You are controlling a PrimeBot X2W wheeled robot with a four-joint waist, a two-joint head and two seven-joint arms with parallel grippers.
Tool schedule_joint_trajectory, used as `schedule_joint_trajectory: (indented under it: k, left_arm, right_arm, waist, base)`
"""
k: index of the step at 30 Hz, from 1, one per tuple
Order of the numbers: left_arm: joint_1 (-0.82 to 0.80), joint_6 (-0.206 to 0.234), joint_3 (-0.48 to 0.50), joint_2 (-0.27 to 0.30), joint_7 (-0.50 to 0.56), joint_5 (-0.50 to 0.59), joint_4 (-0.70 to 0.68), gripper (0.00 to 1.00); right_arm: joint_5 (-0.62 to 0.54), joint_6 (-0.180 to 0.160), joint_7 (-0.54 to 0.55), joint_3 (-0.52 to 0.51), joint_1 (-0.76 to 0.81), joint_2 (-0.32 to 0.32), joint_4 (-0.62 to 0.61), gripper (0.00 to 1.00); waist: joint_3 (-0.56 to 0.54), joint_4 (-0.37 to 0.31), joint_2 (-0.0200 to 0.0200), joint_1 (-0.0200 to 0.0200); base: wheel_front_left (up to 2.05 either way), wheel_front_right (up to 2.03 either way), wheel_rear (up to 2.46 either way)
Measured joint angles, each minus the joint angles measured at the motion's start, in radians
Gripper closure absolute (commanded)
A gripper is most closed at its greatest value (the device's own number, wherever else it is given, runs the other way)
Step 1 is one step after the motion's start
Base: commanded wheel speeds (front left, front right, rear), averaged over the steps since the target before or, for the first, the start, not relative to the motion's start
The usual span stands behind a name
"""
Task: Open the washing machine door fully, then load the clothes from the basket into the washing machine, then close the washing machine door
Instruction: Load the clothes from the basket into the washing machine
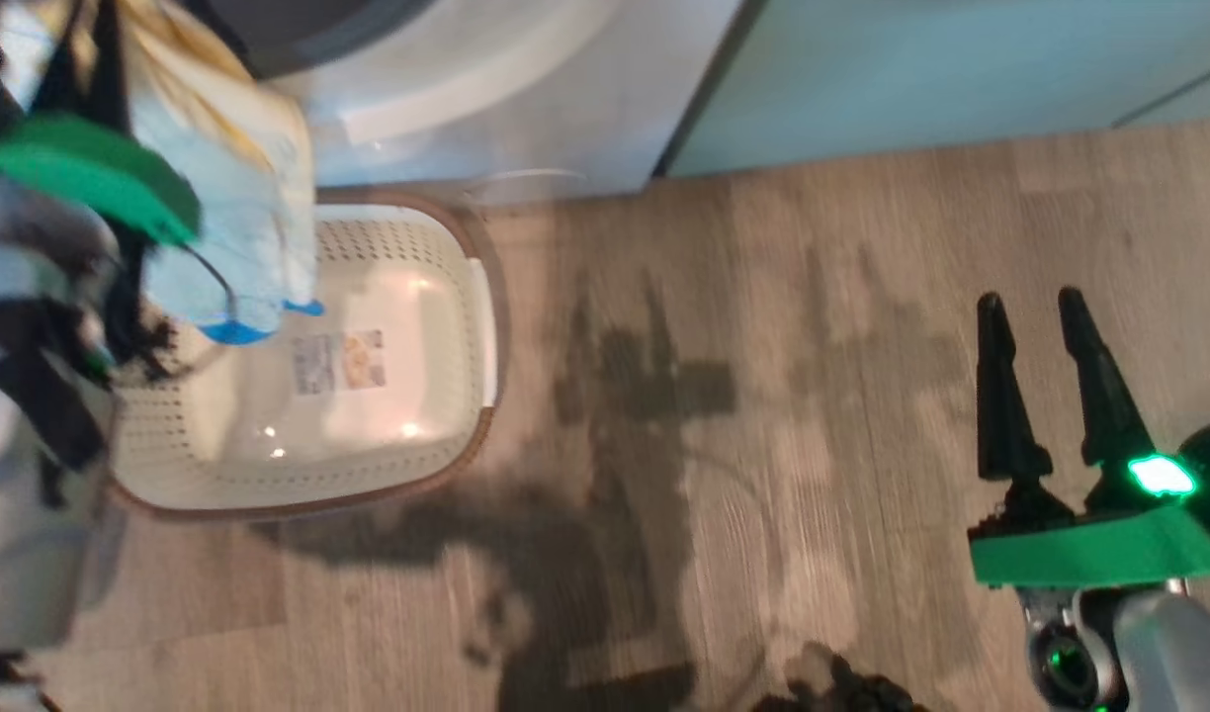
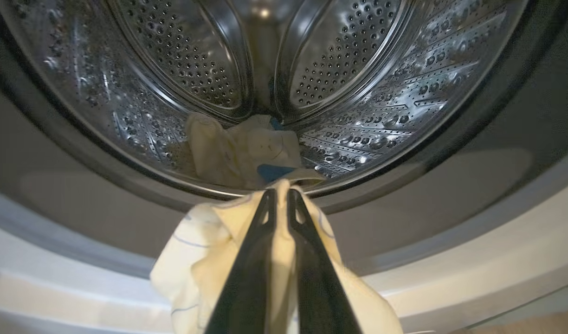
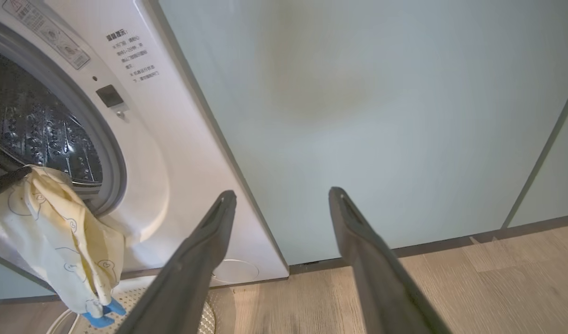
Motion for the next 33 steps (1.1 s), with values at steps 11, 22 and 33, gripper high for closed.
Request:
schedule_joint_trajectory:
  k: [11, 22, 33]
  left_arm:
    - [-0.256, -0.046, 0.007, 0.163, 0.267, -0.01, 0.019, 1.0]
    - [-0.451, -0.084, 0.023, 0.308, 0.444, -0.019, 0.072, 1.0]
    - [-0.652, -0.085, 0.051, 0.365, 0.322, 0.008, 0.121, 1.0]
  right_arm:
    - [0.123, 0.0, 0.0, 0.047, -0.078, 0.0, -0.022, 0.0]
    - [0.207, 0.0, 0.0, 0.13, -0.112, 0.0, -0.046, 0.0]
    - [0.241, 0.0, 0.0, 0.187, -0.114, 0.001, -0.051, 0.0]
  waist:
    - [0.133, -0.101, 0.0, -0.0002]
    - [0.213, -0.218, 0.0, -0.0002]
    - [0.268, -0.307, 0.0, -0.0001]
  base:
    - [0.0, 0.0, 0.0]
    - [0.0, 0.0, 0.0]
    - [0.0, 0.0, 0.0]
